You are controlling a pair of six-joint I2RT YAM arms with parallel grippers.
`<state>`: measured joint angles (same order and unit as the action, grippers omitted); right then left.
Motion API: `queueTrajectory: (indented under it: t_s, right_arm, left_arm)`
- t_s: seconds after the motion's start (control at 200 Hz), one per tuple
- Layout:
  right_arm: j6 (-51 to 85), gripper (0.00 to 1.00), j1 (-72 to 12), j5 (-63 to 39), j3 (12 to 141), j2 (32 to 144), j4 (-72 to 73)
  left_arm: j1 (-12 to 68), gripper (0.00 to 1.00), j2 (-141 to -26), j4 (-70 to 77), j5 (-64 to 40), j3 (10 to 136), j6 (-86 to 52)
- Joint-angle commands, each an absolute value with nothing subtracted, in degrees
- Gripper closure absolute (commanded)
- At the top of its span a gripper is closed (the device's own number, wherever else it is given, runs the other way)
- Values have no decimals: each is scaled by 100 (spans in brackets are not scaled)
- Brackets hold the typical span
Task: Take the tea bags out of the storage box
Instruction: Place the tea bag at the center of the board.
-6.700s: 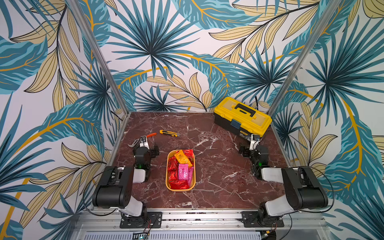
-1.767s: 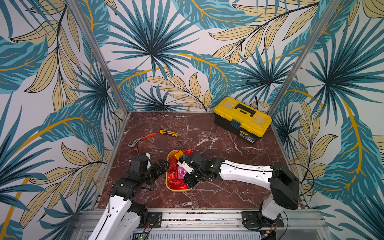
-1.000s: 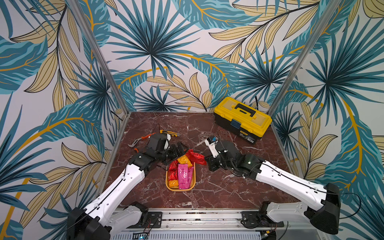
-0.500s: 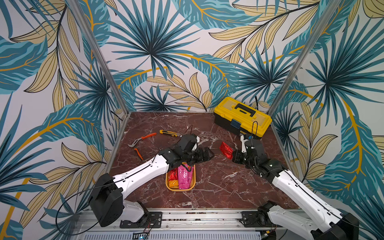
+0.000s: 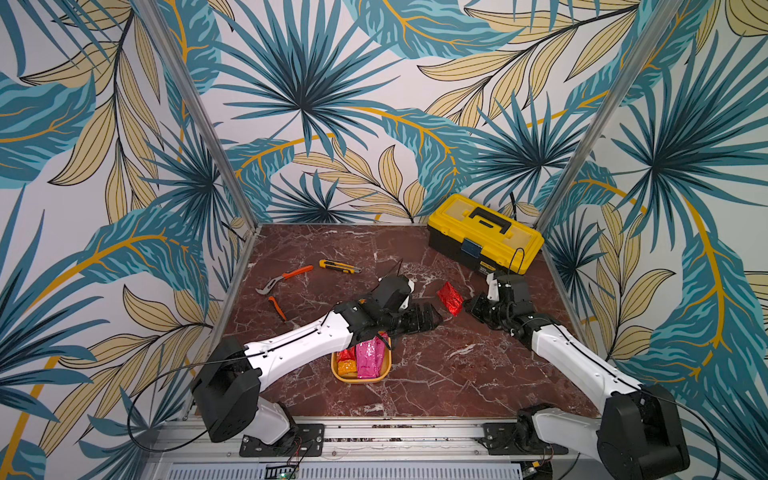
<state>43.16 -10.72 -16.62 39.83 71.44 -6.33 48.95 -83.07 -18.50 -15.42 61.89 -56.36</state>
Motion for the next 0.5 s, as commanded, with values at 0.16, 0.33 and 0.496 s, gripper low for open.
queueTrajectory:
  t_s: [0.16, 0.33, 0.496]
  right_arm:
    - [4518, 100, -1046, -2074, 4011, 7682, 17]
    - [4579, 100, -1046, -2191, 4069, 7880, 239]
    - [4749, 100, -1046, -2383, 4063, 8182, 661]
  left_arm:
    - [4364, 0, -7365, -2353, -1229, 6154, -5439]
    - [4178, 0, -6725, -2526, -798, 5804, -5418]
    - [3939, 0, -6129, -2656, -673, 5472, -5420]
